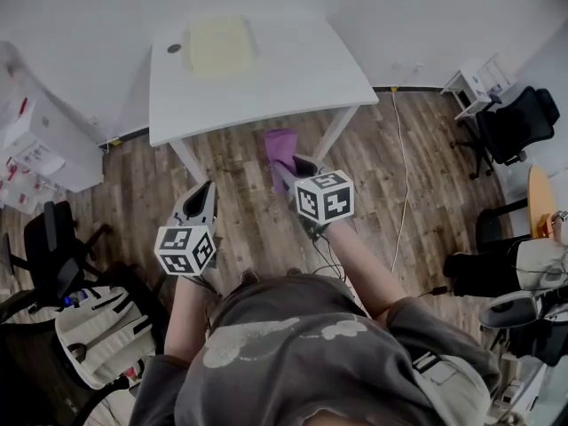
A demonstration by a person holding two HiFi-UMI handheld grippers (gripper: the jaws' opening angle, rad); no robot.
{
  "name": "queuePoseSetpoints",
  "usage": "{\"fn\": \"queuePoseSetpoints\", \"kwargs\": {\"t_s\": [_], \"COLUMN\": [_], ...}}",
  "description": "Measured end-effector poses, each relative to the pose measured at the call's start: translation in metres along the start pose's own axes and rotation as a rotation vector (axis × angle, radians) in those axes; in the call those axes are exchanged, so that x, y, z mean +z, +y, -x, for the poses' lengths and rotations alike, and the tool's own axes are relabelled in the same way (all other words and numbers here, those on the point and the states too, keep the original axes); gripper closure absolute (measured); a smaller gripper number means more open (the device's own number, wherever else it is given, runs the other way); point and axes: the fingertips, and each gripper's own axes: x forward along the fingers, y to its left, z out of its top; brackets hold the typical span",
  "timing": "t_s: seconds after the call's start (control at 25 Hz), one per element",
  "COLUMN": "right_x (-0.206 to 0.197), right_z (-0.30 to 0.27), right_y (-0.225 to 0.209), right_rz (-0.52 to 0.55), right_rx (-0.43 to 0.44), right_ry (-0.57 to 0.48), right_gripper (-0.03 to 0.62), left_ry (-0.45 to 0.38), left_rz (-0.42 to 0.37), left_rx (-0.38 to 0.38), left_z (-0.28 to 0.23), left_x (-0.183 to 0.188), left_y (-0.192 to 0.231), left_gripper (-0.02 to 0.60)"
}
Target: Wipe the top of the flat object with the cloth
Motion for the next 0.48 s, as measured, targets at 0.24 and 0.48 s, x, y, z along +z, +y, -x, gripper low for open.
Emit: {"fn": "queuePoseSetpoints", "kwargs": {"t_s": [0.24, 0.48], "right_x": [0.005, 0.003], "right_z": [-0.017, -0.03], "right_y": [0.009, 0.012], "right_rz": [-0.024, -0.035], "right_rx": [-0.03, -0.051], "right_ry": [-0.012, 0.007], "right_gripper": [0.477, 0.477], "left_ry": [-0.004, 0.008], "left_rz": [0.013, 0.028], "left_rx": [-0.01, -0.022], "left_z": [0.007, 0.002], "left_x": [0.002, 0.001], "left_y": [0.031, 0.053], "left_gripper": [0.586, 0.586]}}
